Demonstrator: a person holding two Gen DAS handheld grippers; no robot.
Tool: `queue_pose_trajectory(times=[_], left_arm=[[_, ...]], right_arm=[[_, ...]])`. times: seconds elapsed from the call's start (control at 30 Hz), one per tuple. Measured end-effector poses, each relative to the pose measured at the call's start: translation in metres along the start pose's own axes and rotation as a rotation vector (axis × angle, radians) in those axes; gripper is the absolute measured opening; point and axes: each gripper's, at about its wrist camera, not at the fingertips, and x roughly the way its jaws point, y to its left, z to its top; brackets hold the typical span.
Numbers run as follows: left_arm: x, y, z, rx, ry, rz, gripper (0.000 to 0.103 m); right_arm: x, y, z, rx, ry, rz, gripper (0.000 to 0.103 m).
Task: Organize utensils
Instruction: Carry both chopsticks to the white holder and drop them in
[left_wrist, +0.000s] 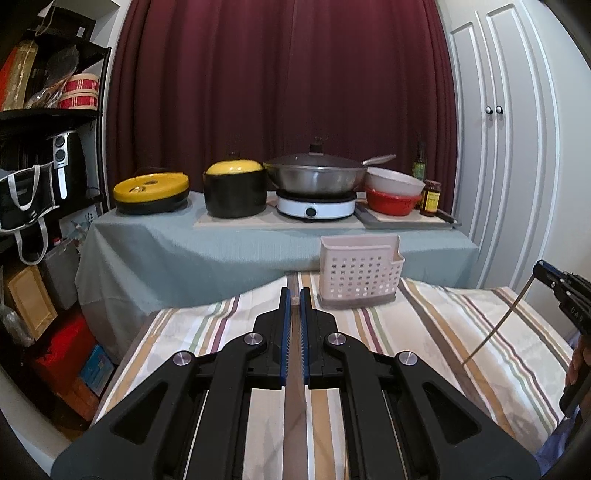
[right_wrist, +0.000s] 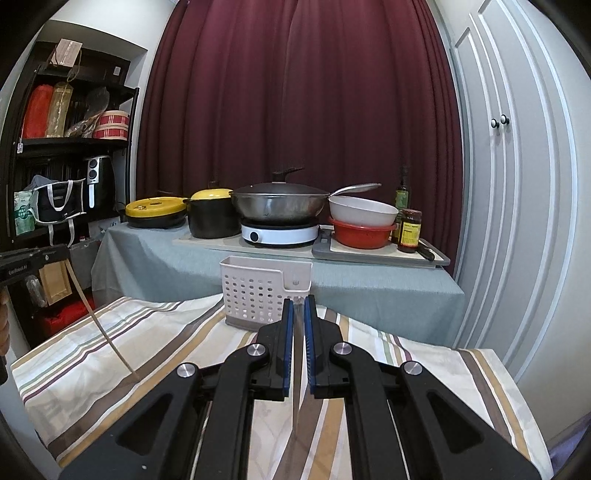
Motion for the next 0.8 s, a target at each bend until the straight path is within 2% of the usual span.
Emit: queue_pose_trajectory(times=[0.4, 0.8], left_arm=[[0.038, -0.003, 0.057, 0.019, -0.045, -0.037, 0.005], [0.106, -0.029, 0.148, 0.046, -0.134, -0.101, 0.005]], right_arm=[[0.051, -0.003, 0.051, -0.047, -0.077, 0.055, 0.007], [0.123, -0.01, 0.126, -0.043, -0.178, 0.098, 0.007]])
